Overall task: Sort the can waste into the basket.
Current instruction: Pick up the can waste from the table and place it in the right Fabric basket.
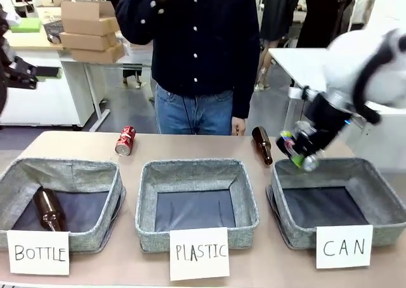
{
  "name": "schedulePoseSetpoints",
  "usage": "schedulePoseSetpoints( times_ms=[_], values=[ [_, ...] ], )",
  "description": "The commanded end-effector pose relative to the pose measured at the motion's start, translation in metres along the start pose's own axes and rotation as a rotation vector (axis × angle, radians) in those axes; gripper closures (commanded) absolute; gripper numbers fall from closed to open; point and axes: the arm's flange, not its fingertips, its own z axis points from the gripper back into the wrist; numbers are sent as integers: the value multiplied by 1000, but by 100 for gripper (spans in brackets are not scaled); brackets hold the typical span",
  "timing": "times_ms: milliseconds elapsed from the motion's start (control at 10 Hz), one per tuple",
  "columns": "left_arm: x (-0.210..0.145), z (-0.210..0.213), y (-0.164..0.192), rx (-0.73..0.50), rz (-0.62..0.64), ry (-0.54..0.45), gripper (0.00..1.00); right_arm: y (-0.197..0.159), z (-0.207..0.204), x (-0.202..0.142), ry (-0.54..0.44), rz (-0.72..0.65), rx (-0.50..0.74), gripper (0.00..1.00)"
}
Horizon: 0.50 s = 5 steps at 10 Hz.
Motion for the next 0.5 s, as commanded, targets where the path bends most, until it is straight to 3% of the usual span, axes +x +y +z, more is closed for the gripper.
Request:
schedulePoseSetpoints(
  times_ms=[0,400],
  values=[
    [1,-1,-1,-23,-19,-7,0,-28,5,-30,78,84,121,100],
    [1,-1,-1,-23,-19,-7,0,-36,3,-46,42,79,160,100]
  ],
)
